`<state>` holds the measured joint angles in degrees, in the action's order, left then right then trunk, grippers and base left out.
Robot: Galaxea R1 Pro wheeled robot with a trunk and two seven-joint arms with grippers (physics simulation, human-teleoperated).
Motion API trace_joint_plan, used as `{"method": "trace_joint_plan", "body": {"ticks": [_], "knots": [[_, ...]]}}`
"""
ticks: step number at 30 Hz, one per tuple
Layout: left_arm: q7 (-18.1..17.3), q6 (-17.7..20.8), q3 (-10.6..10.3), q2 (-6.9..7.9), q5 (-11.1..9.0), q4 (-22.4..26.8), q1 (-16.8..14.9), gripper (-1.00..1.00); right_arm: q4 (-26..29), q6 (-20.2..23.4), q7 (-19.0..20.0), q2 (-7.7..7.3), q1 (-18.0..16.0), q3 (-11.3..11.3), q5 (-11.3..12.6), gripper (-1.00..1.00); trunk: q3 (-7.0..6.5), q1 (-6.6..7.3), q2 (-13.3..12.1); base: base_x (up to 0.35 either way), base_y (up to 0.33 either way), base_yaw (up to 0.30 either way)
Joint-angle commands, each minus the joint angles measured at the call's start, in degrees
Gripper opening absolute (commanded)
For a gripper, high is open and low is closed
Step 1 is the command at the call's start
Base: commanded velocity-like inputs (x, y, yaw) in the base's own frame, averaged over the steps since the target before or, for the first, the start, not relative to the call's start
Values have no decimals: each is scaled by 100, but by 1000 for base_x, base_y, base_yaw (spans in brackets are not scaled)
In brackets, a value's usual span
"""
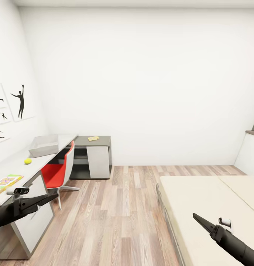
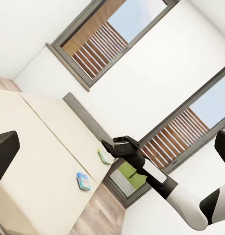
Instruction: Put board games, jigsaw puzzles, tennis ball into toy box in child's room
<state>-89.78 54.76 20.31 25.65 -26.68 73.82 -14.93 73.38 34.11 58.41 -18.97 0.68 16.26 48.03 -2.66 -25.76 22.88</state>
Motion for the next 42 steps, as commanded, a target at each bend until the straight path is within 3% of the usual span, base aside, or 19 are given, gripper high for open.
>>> {"method": "trace_joint_plan", "body": {"ticks": [1, 42], "knots": [[-22, 61, -1, 1, 5, 1, -1, 100, 1, 42, -5, -1, 3, 0, 39, 100, 1, -2, 4, 0, -289, 0], [-22, 61, -1, 1, 5, 7, -1, 100, 1, 35, -5, -1, 2, 0, 39, 100, 1, -2, 4, 0, -295, 0]]}}
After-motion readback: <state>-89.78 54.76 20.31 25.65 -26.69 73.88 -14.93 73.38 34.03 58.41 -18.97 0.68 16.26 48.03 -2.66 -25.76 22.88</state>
